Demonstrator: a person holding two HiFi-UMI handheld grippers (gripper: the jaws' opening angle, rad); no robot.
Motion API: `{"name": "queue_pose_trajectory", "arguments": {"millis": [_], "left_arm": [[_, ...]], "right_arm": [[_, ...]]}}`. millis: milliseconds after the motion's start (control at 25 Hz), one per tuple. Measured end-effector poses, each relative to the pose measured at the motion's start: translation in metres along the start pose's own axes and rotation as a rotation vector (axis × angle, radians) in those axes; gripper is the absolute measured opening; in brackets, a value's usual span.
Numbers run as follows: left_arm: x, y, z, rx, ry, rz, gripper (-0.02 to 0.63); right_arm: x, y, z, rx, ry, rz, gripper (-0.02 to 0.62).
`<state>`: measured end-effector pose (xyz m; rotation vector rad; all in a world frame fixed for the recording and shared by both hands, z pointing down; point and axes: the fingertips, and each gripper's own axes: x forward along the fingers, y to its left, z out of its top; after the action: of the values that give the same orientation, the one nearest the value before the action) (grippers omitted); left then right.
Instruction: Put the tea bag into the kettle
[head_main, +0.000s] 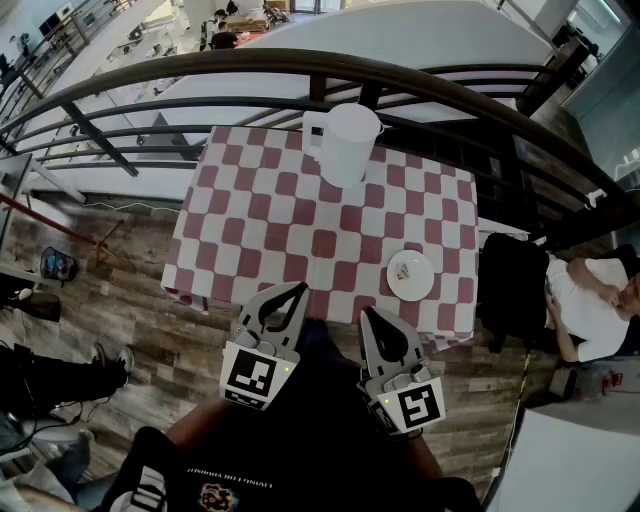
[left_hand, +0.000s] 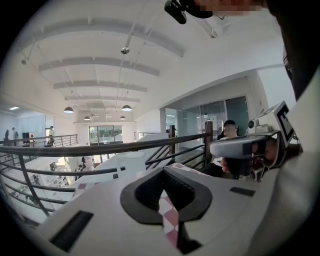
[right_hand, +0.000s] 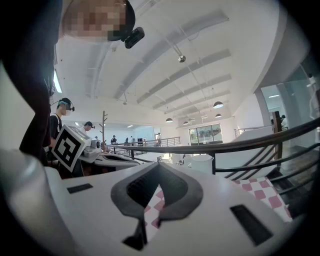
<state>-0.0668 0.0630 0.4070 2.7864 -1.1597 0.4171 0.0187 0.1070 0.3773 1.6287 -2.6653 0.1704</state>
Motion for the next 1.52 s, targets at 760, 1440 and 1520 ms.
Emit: {"name": "queue_pose_trajectory", "arguments": {"millis": [760, 1440, 1520], "left_arm": [[0.001, 0.002, 0.000, 0.001, 0.005, 0.016, 0.000], [0.020, 0.020, 0.000, -0.005, 0.020, 0.033, -0.001], [0.024, 0.021, -0.001, -0.005, 0.024, 0.032, 0.000]], "right_arm": [[0.001, -0.012, 0.005, 0.048, -0.038, -0.014, 0.014], [0.029, -0.038, 0.001, 0.049, -0.026, -0.039, 0.012], [0.033, -0.041, 0.000, 0.049, -0.023, -0.037, 0.012]]}}
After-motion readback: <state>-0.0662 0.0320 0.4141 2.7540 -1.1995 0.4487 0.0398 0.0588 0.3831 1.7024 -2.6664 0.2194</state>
